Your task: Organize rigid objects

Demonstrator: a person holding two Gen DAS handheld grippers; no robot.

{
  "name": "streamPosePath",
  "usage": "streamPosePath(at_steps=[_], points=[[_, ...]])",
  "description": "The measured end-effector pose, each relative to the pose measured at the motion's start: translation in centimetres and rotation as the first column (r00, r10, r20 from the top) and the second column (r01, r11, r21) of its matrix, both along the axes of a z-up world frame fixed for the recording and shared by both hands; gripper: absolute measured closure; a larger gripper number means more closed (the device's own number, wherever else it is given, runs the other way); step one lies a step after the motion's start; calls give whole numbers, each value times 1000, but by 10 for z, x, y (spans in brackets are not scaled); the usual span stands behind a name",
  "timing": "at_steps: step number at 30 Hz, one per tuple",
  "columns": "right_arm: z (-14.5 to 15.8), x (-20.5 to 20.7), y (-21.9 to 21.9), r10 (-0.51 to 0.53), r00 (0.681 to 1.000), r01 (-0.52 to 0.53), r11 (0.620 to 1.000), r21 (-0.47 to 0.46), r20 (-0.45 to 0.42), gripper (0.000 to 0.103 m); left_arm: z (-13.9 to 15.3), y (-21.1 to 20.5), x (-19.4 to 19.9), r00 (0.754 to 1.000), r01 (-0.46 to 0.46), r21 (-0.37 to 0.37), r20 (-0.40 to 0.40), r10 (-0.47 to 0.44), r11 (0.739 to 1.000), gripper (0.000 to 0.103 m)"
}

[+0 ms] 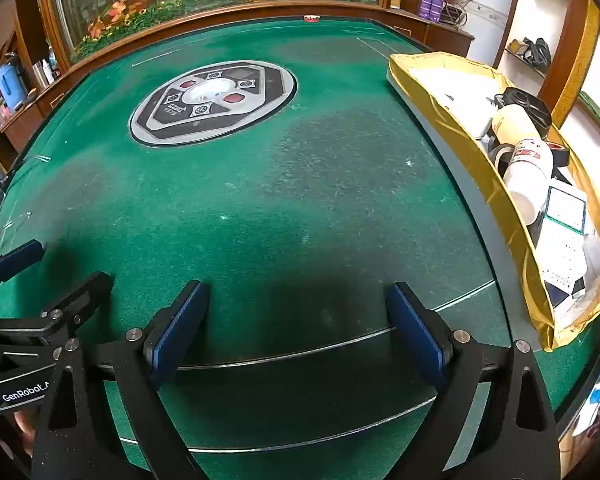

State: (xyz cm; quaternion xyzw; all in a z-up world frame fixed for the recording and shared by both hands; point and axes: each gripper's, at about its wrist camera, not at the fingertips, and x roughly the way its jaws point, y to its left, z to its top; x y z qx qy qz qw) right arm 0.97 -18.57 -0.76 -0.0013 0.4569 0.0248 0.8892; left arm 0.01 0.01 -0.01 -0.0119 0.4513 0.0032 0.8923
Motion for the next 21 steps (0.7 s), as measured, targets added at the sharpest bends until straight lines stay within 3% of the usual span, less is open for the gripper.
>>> streamPosePath(at_steps=[21], points=[[1, -1, -2, -5, 1000, 5, 1000, 0, 4, 10, 1, 0, 0, 1000, 0, 3, 2, 0, 1000, 0]])
